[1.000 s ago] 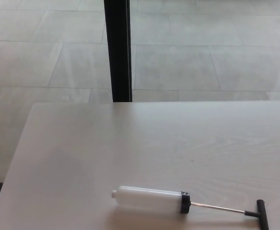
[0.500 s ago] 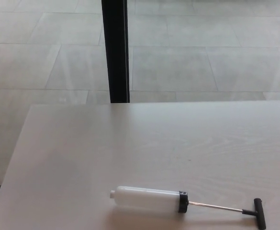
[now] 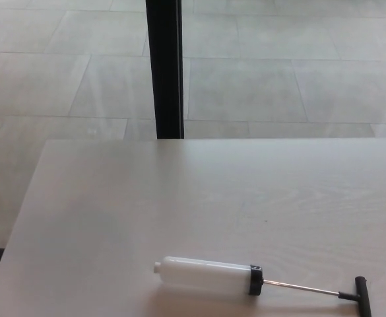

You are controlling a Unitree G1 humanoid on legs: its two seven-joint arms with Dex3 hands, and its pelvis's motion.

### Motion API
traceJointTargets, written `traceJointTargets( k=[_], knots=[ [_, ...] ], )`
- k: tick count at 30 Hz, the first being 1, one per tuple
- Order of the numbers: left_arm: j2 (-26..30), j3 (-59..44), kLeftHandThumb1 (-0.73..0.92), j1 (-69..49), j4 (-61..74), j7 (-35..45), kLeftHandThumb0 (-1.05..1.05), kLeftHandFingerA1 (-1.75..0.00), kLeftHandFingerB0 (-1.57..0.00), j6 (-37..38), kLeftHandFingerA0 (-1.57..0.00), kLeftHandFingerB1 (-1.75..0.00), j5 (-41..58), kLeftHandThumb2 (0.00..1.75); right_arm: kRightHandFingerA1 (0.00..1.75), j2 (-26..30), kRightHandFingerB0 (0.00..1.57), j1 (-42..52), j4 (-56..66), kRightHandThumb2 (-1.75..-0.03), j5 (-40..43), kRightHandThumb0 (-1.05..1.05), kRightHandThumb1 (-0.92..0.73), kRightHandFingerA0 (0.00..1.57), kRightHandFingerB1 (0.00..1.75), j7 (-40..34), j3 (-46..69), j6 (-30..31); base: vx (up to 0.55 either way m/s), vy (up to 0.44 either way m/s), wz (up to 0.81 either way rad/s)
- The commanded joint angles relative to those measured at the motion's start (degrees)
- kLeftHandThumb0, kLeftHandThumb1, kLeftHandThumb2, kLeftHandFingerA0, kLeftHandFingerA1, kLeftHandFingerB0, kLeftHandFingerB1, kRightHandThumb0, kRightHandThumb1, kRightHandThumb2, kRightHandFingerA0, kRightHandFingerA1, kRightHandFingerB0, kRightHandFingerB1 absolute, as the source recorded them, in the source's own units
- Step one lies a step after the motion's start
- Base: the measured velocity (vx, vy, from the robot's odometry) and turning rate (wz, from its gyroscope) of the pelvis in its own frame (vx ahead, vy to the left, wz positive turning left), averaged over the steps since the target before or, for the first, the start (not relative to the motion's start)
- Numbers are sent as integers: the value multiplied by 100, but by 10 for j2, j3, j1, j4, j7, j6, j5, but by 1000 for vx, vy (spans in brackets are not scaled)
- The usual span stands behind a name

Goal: The robot uses its left hand to lift the air pump kept on the middle of the desk and use the right hand to compress the handle

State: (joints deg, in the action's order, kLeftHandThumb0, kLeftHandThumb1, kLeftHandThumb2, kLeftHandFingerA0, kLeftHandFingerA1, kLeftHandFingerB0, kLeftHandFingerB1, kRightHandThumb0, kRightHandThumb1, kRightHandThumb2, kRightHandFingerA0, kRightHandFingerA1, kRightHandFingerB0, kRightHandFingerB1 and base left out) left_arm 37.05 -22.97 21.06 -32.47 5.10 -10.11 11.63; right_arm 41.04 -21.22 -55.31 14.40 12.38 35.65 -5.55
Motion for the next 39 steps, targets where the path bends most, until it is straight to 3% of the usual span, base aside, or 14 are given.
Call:
traceJointTargets(
  k=[1, 2, 4, 6, 7, 10, 11, 12, 15, 25, 27, 29, 32, 39],
  knots=[
    [-32, 59, 68, 12, 165, -32, -61, -51, -31, -50, -34, -38, -42, 59, 53, -36, 6, -20, 101, -121, -26, -105, -77, 0, 41, -38, -44, -58, 0, 0, 0],
    [-56, 99, 53, 15, 208, -27, -62, -58, -17, -46, -31, -47, -57, 93, 58, -55, 2, -1, 167, -122, -44, -105, -76, 2, 42, -29, -77, -60, 0, 0, 0],
    [-76, 129, 70, 19, 224, -20, -58, -46, -28, -37, -33, -37, -64, 60, 60, -74, 7, 12, 217, -122, -52, -105, -76, 0, 42, -35, -95, -51, 0, 0, 0],
    [-87, 150, 50, 18, 241, -21, -59, -60, -18, -26, -34, -48, -77, 92, 69, -85, 5, 22, 249, -122, -58, -105, -75, 0, 52, -38, -109, -44, 0, 0, 0],
    [-98, 167, 67, 18, 256, -16, -65, -48, -26, -31, -32, -38, -79, 61, 73, -93, 4, 38, 280, -72, -64, -105, -92, 4, 57, -40, -119, -38, 0, 0, 0],
    [-103, 203, 51, 19, 280, -10, -62, -59, -16, -41, -31, -48, -99, 94, 70, -105, 4, 55, 323, -72, -71, -105, -91, 5, 53, -42, -138, -23, 0, 0, 0],
    [-107, 213, 68, 17, 286, -6, -64, -49, -27, -39, -30, -39, -102, 60, 67, -109, 8, 62, 333, -69, -72, -103, -92, 7, 51, -40, -142, -21, 0, 0, 0],
    [-112, 230, 53, 14, 291, -5, -71, -60, -17, -36, -32, -48, -112, 94, 63, -114, 8, 70, 348, -69, -71, -96, -92, 6, 47, -36, -148, -14, 0, 0, 0],
    [-146, 267, 65, 8, 303, -14, -67, -69, -31, -41, -39, -40, -118, 60, 59, -127, 12, 83, 375, -70, -77, -92, -92, 10, 43, -39, -166, -4, 0, 0, 0],
    [-150, 424, 61, -9, 320, 3, -75, -56, -29, -24, -37, -43, -223, 63, 47, -141, 19, 96, 407, -67, -73, -82, -88, 19, 32, -31, -192, 32, 0, 0, 0],
    [-154, 438, 51, -1, 308, 2, -73, -66, -24, -19, -40, -52, -229, 95, 45, -140, 22, 91, 415, -67, -73, -80, -89, 19, 30, -33, -193, 41, 0, 0, 0],
    [-155, 445, 61, 3, 305, 1, -75, -60, -35, -21, -37, -47, -235, 62, 44, -140, 23, 91, 417, -67, -73, -81, -88, 20, 30, -33, -193, 44, 0, 0, 0],
    [-151, 465, 50, 8, 312, 8, -69, -67, -22, -25, -39, -52, -256, 96, 44, -138, 24, 91, 428, -68, -76, -80, -87, 22, 30, -38, -191, 55, 0, 0, 0],
    [-123, 509, 61, 22, 323, 29, -81, -63, -26, -7, -30, -45, -318, 69, 45, -135, 28, 90, 432, -67, -73, -77, -88, 25, 31, -29, -187, 57, 0, 0, 0]
  ],
)
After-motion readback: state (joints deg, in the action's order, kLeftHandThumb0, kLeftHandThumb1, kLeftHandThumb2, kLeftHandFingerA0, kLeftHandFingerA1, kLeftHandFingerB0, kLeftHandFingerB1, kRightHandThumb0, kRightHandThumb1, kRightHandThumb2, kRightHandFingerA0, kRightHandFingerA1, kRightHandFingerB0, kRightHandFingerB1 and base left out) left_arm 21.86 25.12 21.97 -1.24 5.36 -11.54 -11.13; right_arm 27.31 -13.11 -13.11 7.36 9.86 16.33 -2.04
